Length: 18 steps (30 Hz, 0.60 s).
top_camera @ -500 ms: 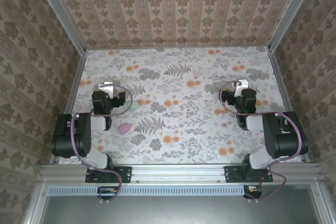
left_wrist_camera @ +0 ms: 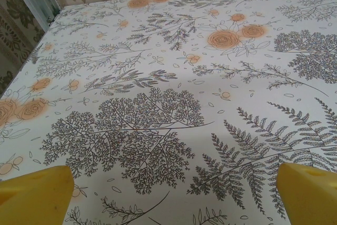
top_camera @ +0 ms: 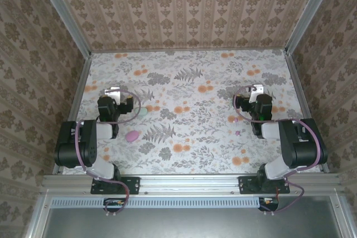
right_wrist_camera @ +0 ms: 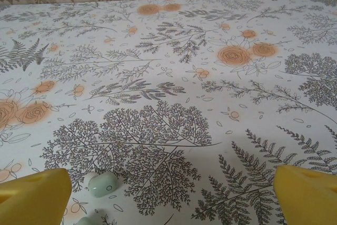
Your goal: Insert wireless bluetooth earbuds into charging case
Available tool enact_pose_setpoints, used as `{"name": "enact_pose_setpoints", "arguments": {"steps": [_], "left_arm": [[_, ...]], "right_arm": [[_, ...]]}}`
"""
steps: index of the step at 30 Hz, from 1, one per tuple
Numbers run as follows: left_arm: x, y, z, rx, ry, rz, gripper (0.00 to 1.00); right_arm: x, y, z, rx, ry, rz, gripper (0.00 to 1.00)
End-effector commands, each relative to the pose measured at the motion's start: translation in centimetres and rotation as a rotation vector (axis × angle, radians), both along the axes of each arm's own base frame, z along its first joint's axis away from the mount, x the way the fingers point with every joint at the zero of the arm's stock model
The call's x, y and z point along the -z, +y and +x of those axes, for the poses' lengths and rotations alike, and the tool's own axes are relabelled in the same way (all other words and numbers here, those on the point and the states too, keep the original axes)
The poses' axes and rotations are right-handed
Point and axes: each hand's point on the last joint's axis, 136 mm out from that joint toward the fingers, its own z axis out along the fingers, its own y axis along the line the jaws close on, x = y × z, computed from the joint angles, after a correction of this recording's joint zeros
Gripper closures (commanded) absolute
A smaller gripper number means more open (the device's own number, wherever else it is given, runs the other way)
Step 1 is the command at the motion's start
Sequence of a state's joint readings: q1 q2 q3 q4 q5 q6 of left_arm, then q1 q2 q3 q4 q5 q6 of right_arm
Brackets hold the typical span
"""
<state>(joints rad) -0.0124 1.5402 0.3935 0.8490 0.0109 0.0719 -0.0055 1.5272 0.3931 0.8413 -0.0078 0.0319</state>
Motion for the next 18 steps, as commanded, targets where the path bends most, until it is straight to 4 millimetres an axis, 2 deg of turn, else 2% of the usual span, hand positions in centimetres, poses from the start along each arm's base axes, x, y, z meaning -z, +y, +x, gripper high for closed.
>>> {"name": "enact_pose_setpoints", "arguments": {"steps": [1, 18], "left_arm": [[-0.67, 0.10, 0.42, -0.008, -0.015, -0.016, 0.00], [-1.00, -0.33, 0.54, 0.029, -0.009, -0.030, 0.02]], "right_arm": [[-0.65, 0.02, 0.55, 0.005, -0.019, -0.001, 0.00], [-1.12, 0.34, 0.66, -0.016, -0.008, -0.006, 0.00]]}}
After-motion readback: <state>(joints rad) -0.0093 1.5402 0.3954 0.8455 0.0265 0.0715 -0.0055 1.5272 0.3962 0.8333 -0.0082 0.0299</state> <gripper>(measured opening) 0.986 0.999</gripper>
